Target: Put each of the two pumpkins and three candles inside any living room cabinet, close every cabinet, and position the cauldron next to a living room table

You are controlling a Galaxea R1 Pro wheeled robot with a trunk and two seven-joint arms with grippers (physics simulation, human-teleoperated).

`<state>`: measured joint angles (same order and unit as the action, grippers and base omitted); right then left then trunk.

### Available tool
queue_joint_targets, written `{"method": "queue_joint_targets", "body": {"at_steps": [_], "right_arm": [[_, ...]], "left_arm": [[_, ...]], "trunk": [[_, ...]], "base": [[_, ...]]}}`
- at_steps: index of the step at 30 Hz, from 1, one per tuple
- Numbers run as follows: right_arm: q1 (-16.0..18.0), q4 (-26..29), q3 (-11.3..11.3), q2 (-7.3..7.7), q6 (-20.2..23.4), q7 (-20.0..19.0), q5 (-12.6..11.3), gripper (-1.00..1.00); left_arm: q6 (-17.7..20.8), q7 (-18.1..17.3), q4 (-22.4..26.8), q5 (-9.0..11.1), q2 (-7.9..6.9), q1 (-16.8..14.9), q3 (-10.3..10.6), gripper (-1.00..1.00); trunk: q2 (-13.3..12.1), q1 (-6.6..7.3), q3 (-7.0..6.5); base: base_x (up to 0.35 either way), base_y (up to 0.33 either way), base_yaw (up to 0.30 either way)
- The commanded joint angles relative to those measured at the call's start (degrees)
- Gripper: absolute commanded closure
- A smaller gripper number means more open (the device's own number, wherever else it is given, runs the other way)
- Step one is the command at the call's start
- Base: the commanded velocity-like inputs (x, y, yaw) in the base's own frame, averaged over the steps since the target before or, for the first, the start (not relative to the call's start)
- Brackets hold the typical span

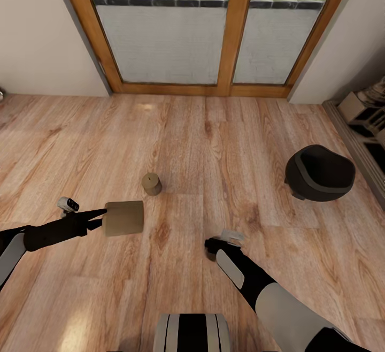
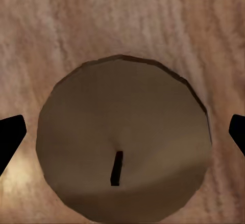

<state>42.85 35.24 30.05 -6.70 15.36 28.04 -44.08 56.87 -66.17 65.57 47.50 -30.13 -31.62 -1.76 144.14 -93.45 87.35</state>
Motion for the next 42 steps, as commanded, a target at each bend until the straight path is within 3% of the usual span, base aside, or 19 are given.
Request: {"method": "queue_joint_targets", "body": {"at_steps": [1,42], "right_arm": [[0.0,0.1,0.3,0.05,0.2,0.4,-0.3,-1.00],[0.0,0.0,0.3,0.02,0.7,-0.7,-0.4,-1.00]], "left_arm": [[0.3,-0.1,0.0,0.1,-0.02,0.0,0.0,1.00],[0.3,-0.1,0.0,0.1,0.07,0.0,0.0,1.00]], "trunk": [[0.0,0.01,0.04],[0.1,-0.07,0.70]], "base": [[0.000,0.000,0.000],[0.000,0.000,0.000]]}}
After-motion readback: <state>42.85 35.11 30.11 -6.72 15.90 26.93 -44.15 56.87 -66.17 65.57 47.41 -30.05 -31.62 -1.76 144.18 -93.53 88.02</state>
